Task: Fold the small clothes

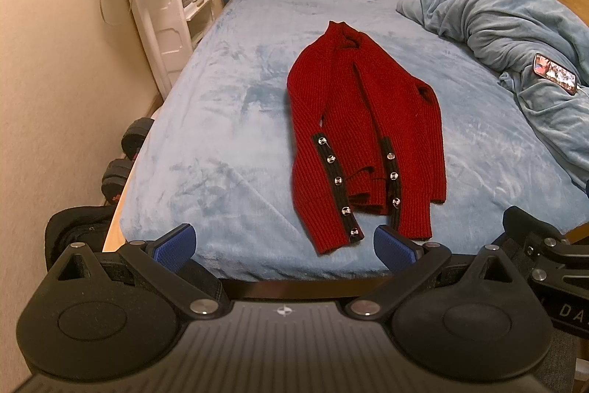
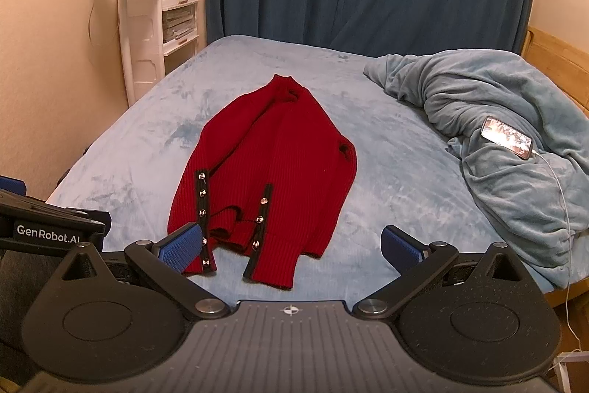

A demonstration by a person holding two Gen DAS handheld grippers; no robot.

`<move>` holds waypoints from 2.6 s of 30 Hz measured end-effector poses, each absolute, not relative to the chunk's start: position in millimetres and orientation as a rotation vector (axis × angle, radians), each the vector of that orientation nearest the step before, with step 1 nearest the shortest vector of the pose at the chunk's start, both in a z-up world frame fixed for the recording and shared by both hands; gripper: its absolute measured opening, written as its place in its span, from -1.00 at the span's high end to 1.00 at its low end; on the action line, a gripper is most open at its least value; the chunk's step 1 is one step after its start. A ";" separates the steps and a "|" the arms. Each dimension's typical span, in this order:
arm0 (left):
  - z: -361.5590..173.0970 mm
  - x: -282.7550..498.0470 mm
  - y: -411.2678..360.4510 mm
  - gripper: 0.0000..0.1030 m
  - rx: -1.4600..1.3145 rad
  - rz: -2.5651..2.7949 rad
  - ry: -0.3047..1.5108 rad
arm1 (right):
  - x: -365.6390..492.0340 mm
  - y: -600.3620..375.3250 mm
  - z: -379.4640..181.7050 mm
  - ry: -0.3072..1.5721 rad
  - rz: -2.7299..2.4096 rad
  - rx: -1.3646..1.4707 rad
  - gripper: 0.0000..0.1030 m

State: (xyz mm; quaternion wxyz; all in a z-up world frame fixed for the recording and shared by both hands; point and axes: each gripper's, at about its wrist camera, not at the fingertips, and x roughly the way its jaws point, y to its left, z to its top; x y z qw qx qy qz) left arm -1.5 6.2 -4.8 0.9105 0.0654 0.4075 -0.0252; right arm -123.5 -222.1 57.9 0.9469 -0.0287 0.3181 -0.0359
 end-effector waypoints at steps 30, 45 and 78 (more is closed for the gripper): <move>-81.5 371.3 10.8 -0.99 -0.049 -0.078 0.952 | 241.5 -329.7 -17.1 0.707 -0.032 0.170 -0.78; -171.6 526.9 -22.1 0.86 -0.115 -0.136 1.091 | 435.3 -282.0 -145.1 0.980 -0.010 0.098 0.87; 263.1 95.0 133.3 0.88 -0.023 0.034 0.067 | -123.6 -387.3 306.2 -0.186 -0.252 -0.143 0.88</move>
